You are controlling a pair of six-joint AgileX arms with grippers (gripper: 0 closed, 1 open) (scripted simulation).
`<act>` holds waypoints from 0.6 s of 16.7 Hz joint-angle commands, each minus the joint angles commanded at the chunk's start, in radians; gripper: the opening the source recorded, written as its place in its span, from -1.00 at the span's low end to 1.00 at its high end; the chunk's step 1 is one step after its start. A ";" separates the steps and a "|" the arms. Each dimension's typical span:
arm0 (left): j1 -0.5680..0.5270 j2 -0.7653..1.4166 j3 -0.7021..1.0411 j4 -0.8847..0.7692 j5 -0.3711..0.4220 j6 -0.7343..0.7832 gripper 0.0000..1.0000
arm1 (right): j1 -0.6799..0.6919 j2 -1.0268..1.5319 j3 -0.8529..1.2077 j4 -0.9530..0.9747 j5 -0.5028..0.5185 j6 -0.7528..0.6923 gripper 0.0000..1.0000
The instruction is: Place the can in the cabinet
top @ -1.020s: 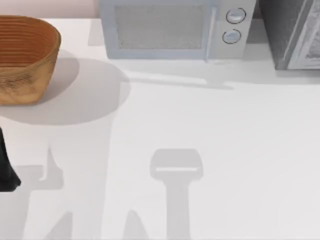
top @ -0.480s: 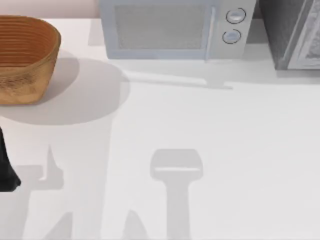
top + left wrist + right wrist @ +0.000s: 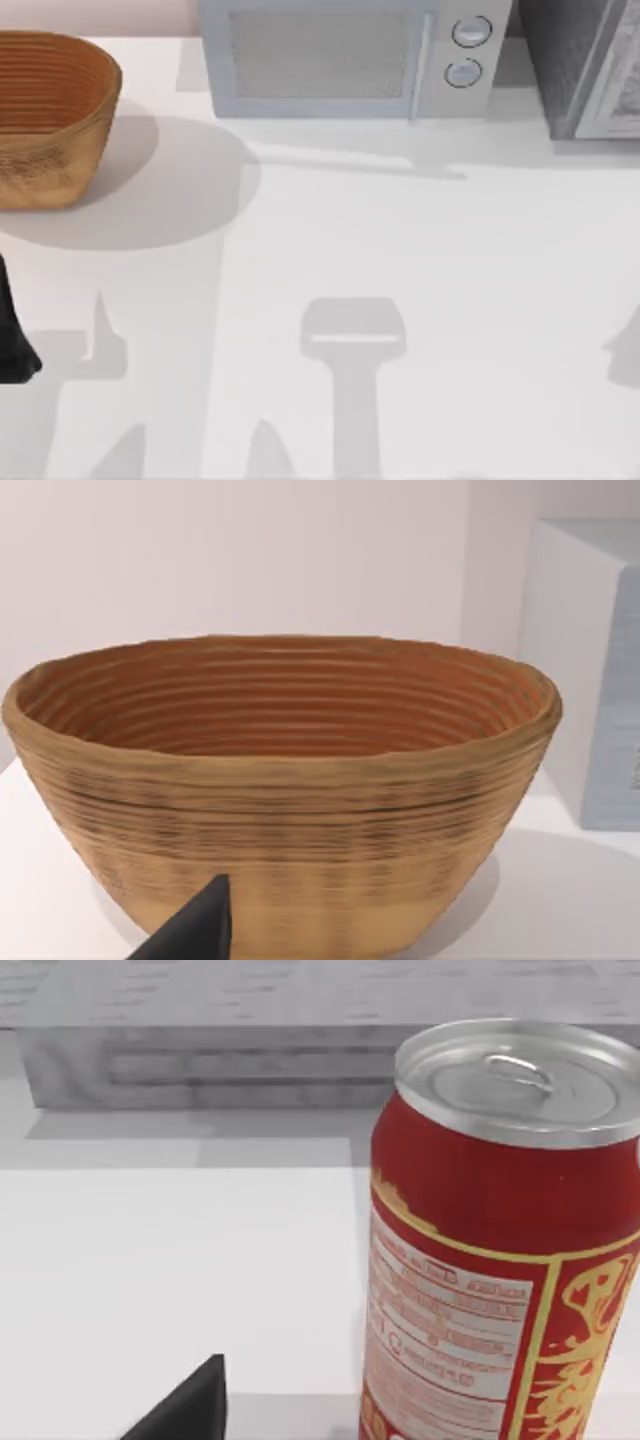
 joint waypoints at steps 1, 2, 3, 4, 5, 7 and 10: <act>0.000 0.000 0.000 0.000 0.000 0.000 1.00 | 0.000 0.000 0.000 0.000 0.000 0.000 1.00; 0.000 0.000 0.000 0.000 0.000 0.000 1.00 | 0.000 0.000 0.000 0.000 0.000 0.000 1.00; 0.000 0.000 0.000 0.000 0.000 0.000 1.00 | 0.000 0.000 0.000 0.000 0.000 0.000 1.00; 0.000 0.000 0.000 0.000 0.000 0.000 1.00 | 0.000 0.000 0.000 0.000 0.000 0.000 1.00; 0.000 0.000 0.000 0.000 0.000 0.000 1.00 | 0.000 0.000 0.000 0.000 0.000 0.000 1.00; 0.000 0.000 0.000 0.000 0.000 0.000 1.00 | -0.001 -0.002 0.000 -0.003 0.001 0.000 1.00; 0.000 0.000 0.000 0.000 0.000 0.000 1.00 | 0.022 0.015 0.059 -0.042 0.022 0.005 1.00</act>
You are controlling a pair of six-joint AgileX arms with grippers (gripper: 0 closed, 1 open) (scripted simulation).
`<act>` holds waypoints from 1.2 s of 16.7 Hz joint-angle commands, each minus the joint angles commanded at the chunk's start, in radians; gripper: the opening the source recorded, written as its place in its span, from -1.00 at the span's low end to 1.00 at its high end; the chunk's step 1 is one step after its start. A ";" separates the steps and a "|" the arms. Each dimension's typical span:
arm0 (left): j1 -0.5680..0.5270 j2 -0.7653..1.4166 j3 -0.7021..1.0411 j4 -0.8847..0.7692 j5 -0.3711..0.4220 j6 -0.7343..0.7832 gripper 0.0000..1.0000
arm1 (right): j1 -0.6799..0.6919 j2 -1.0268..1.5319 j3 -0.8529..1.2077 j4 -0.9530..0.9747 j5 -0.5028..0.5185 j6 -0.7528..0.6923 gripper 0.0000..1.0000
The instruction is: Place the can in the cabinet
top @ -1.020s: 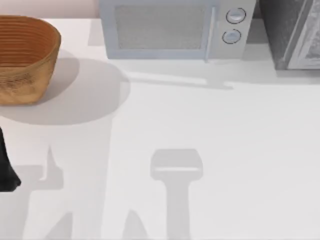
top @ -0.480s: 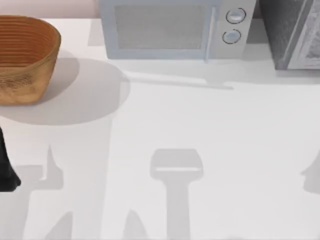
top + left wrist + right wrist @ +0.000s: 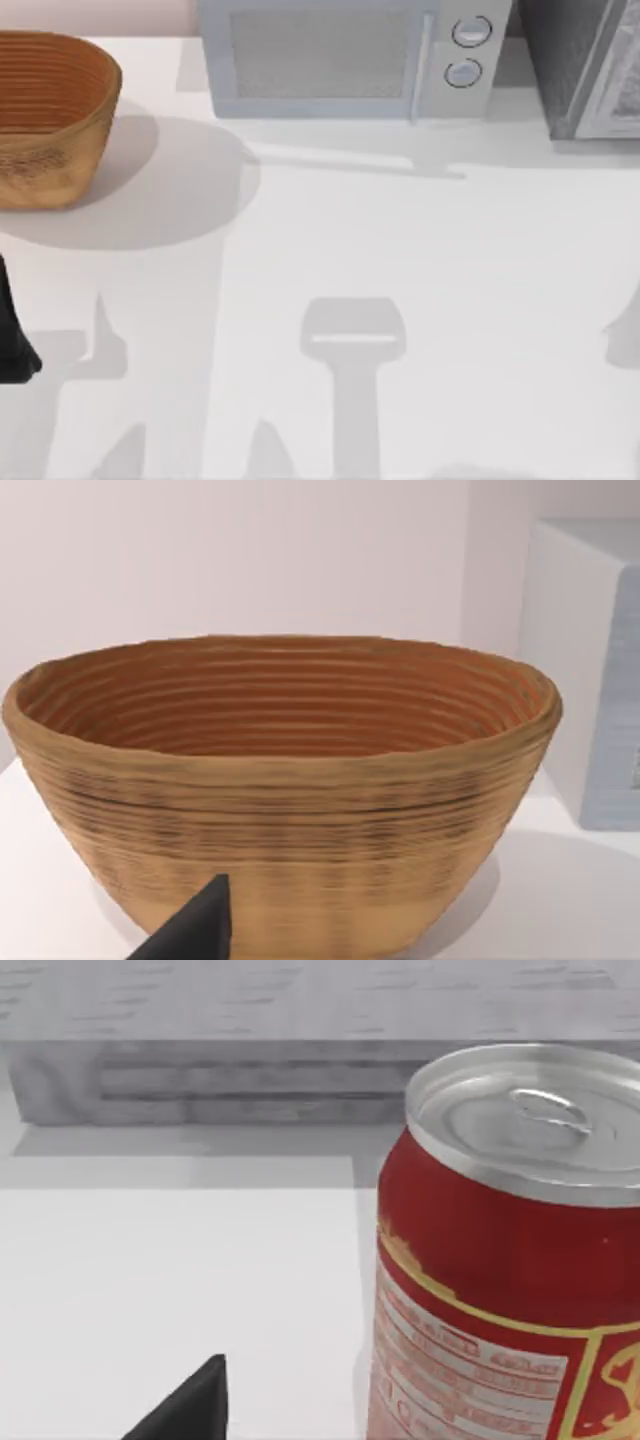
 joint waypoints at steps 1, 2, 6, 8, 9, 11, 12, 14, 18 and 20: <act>0.000 0.000 0.000 0.000 0.000 0.000 1.00 | 0.011 0.009 0.030 -0.021 0.011 0.002 1.00; 0.000 0.000 0.000 0.000 0.000 0.000 1.00 | 0.023 0.019 0.063 -0.042 0.023 0.005 1.00; 0.000 0.000 0.000 0.000 0.000 0.000 1.00 | 0.061 0.048 0.164 -0.112 0.060 0.013 1.00; 0.000 0.000 0.000 0.000 0.000 0.000 1.00 | 0.063 0.050 0.170 -0.116 0.062 0.013 1.00; 0.000 0.000 0.000 0.000 0.000 0.000 1.00 | 0.063 0.050 0.170 -0.116 0.062 0.013 1.00; 0.000 0.000 0.000 0.000 0.000 0.000 1.00 | 0.063 0.050 0.170 -0.116 0.062 0.013 0.85; 0.000 0.000 0.000 0.000 0.000 0.000 1.00 | 0.063 0.050 0.170 -0.116 0.062 0.013 0.70; 0.000 0.000 0.000 0.000 0.000 0.000 1.00 | 0.063 0.050 0.170 -0.116 0.062 0.013 0.40; 0.000 0.000 0.000 0.000 0.000 0.000 1.00 | 0.063 0.050 0.170 -0.116 0.062 0.013 -0.21; 0.000 0.000 0.000 0.000 0.000 0.000 1.00 | 0.063 0.050 0.170 -0.116 0.062 0.013 -0.51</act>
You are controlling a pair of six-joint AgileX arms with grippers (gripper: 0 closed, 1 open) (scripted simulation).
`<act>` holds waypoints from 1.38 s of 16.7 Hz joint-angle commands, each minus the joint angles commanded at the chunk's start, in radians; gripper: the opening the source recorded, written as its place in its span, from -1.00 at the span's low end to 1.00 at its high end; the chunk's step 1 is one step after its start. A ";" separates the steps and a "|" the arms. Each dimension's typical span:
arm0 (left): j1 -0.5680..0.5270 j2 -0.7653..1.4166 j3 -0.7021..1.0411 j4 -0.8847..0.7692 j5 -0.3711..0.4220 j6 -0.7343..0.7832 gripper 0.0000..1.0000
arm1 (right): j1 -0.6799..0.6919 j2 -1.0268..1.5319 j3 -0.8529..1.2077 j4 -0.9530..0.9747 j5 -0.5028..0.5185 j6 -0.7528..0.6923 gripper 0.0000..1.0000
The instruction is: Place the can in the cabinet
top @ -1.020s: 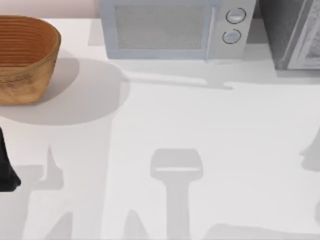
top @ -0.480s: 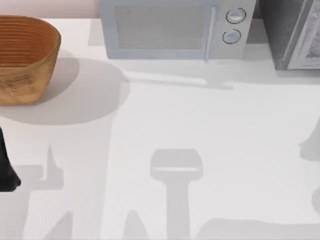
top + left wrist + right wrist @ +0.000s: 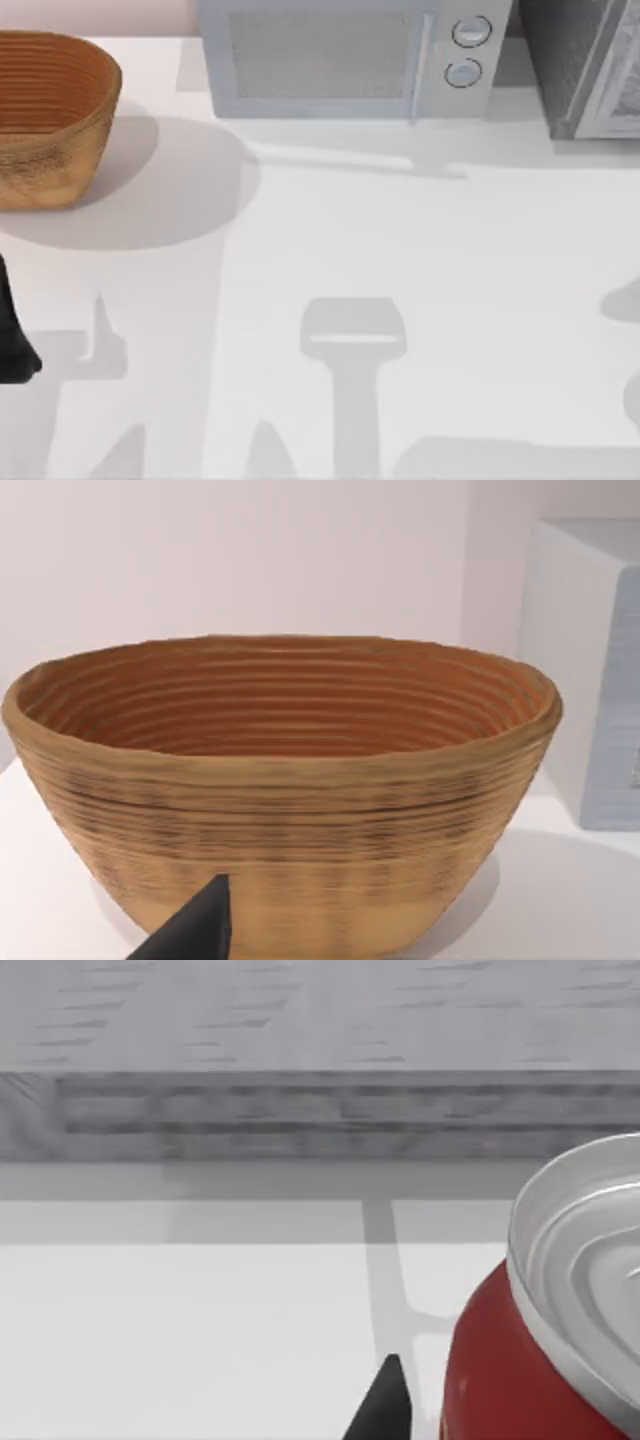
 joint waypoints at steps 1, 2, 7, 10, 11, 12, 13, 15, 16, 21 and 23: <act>0.000 0.000 0.000 0.000 0.000 0.000 1.00 | 0.000 0.000 0.000 0.000 0.000 0.000 -0.66; 0.000 0.000 0.000 0.000 0.000 0.000 1.00 | 0.000 0.000 0.000 0.000 0.000 0.000 -0.81; 0.000 0.000 0.000 0.000 0.000 0.000 1.00 | 0.000 0.000 0.000 0.000 0.000 0.000 -1.00; 0.000 0.000 0.000 0.000 0.000 0.000 1.00 | 0.000 0.000 0.000 0.000 0.000 0.000 -1.00; 0.000 0.000 0.000 0.000 0.000 0.000 1.00 | 0.000 0.000 0.000 0.000 0.000 0.000 -1.00; 0.000 0.000 0.000 0.000 0.000 0.000 1.00 | -0.002 -0.001 -0.001 0.000 0.000 0.001 -1.00; 0.000 0.000 0.000 0.000 0.000 0.000 1.00 | -0.002 -0.003 0.000 -0.002 0.000 0.001 -1.00; 0.000 0.000 0.000 0.000 0.000 0.000 1.00 | -0.002 -0.037 0.004 -0.036 -0.002 0.001 -1.00; 0.000 0.000 0.000 0.000 0.000 0.000 1.00 | -0.004 -0.069 0.009 -0.069 -0.004 0.002 -1.00; 0.000 0.000 0.000 0.000 0.000 0.000 1.00 | -0.011 -0.334 0.040 -0.377 -0.004 0.005 -1.00; 0.000 0.000 0.000 0.000 0.000 0.000 1.00 | -0.013 -0.463 0.055 -0.535 -0.004 0.006 -1.00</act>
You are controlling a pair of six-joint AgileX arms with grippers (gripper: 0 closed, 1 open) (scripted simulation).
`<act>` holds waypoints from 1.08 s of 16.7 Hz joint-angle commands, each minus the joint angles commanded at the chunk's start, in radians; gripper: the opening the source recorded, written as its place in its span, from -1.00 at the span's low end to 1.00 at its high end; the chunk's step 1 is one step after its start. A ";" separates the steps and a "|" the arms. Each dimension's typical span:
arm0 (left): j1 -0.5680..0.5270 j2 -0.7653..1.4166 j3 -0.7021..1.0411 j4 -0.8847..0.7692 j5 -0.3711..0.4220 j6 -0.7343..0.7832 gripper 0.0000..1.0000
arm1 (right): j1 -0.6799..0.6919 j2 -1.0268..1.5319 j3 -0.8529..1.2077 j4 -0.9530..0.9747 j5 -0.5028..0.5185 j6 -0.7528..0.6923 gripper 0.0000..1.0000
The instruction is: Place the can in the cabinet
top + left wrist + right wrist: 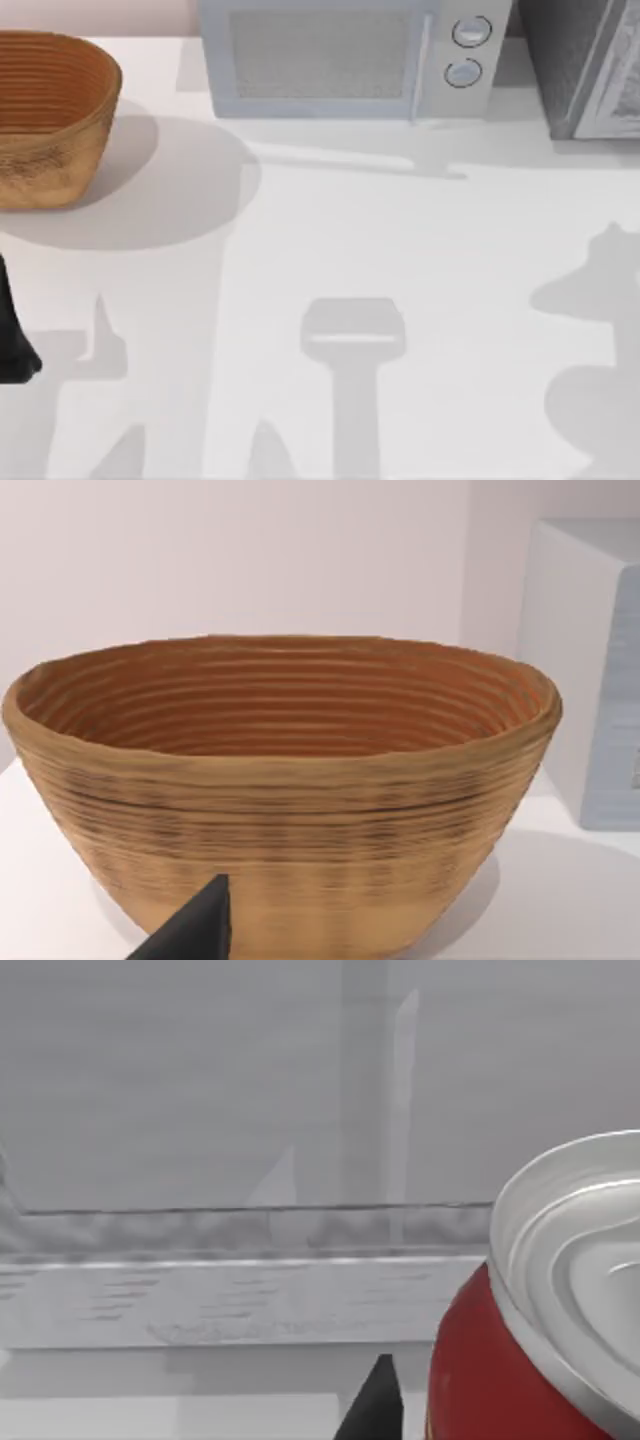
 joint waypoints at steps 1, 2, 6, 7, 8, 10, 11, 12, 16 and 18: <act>0.000 0.000 0.000 0.000 0.000 0.000 1.00 | 0.000 -0.063 0.008 -0.075 0.000 0.000 -1.00; 0.000 0.000 0.000 0.000 0.000 0.000 1.00 | 0.001 -0.122 0.015 -0.141 -0.001 0.000 -1.00; 0.000 0.000 0.000 0.000 0.000 0.000 1.00 | 0.011 -0.278 0.037 -0.301 -0.005 -0.003 -1.00; 0.000 0.000 0.000 0.000 0.000 0.000 1.00 | 0.013 -0.292 0.040 -0.314 -0.006 -0.003 -1.00; 0.000 0.000 0.000 0.000 0.000 0.000 1.00 | 0.013 -0.295 0.040 -0.317 -0.006 -0.003 -1.00; 0.000 0.000 0.000 0.000 0.000 0.000 1.00 | 0.013 -0.295 0.040 -0.317 -0.006 -0.003 -1.00; 0.000 0.000 0.000 0.000 0.000 0.000 1.00 | 0.010 -0.291 0.037 -0.315 -0.007 -0.002 -1.00; 0.000 0.000 0.000 0.000 0.000 0.000 1.00 | 0.010 -0.291 0.037 -0.315 -0.007 -0.002 -1.00; 0.000 0.000 0.000 0.000 0.000 0.000 1.00 | -0.074 -0.315 0.025 -0.326 -0.007 0.001 -1.00; 0.000 0.000 0.000 0.000 0.000 0.000 1.00 | -0.182 -0.346 0.008 -0.343 -0.006 0.005 -1.00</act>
